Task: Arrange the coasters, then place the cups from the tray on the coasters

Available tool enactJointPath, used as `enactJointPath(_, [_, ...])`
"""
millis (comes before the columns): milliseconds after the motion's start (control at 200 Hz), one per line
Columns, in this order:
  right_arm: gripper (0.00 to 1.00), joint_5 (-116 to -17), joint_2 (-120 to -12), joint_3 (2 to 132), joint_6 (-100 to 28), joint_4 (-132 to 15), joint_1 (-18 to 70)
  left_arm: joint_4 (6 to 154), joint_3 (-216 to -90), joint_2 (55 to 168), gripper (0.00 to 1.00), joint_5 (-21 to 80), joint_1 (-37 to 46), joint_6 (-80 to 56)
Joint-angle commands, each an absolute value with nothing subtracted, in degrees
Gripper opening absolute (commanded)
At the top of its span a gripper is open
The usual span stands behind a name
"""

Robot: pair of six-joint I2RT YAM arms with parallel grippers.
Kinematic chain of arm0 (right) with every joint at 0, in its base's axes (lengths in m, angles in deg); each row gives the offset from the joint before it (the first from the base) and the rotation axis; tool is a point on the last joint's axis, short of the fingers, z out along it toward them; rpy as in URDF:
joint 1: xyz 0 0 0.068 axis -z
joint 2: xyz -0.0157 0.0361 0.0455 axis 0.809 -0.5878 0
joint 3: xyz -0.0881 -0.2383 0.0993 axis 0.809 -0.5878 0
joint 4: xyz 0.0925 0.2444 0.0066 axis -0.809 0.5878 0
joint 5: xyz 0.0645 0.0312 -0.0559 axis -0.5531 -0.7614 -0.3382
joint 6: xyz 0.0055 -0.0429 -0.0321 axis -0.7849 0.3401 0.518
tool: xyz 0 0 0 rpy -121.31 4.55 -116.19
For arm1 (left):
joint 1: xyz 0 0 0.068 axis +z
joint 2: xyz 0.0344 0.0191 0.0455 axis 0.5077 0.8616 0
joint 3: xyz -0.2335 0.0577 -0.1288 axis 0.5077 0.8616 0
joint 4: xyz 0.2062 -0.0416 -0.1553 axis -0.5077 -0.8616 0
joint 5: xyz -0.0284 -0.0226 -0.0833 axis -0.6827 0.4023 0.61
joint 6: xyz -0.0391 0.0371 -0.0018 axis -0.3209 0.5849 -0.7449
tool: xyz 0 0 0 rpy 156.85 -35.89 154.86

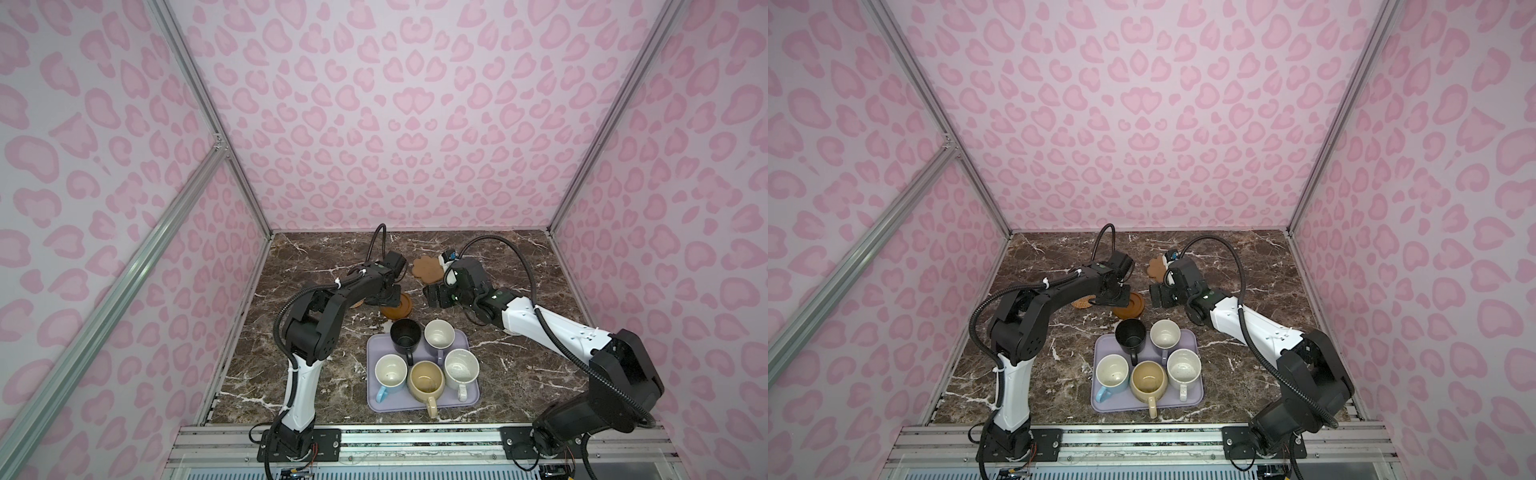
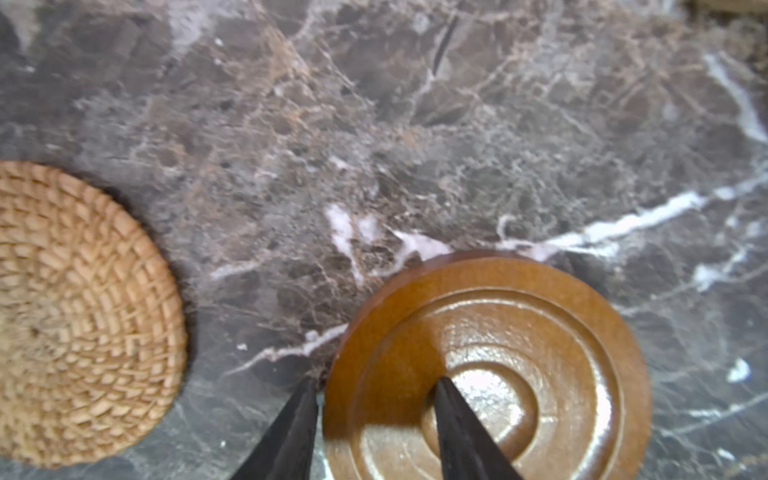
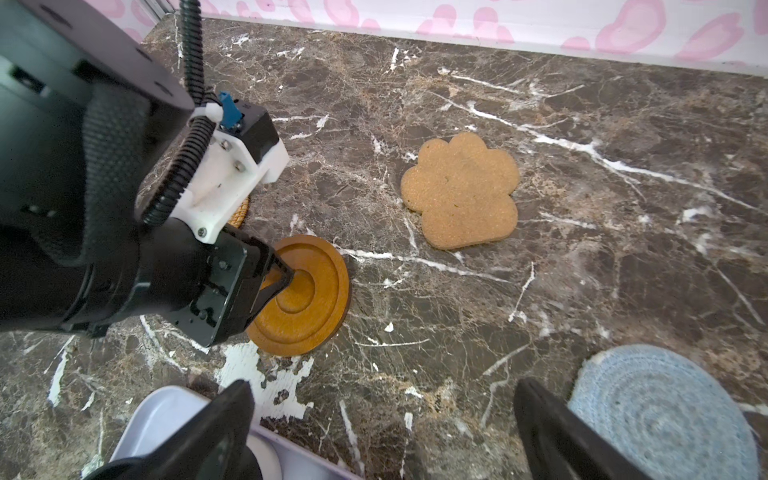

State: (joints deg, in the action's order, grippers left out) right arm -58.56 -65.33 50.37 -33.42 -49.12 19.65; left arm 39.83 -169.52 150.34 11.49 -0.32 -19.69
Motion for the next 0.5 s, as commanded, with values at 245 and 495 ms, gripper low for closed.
enactJointPath(245, [1.0,-58.4,-66.1,50.6,-33.7,-49.3,19.8,37.0,-175.8,154.7,0.46,7.1,0.5,-20.9])
enactJointPath(495, [1.0,-58.3,-66.8,51.0,-33.6,-49.1,20.1,38.2,-177.5,155.6,0.44,7.0,1.7,-20.3])
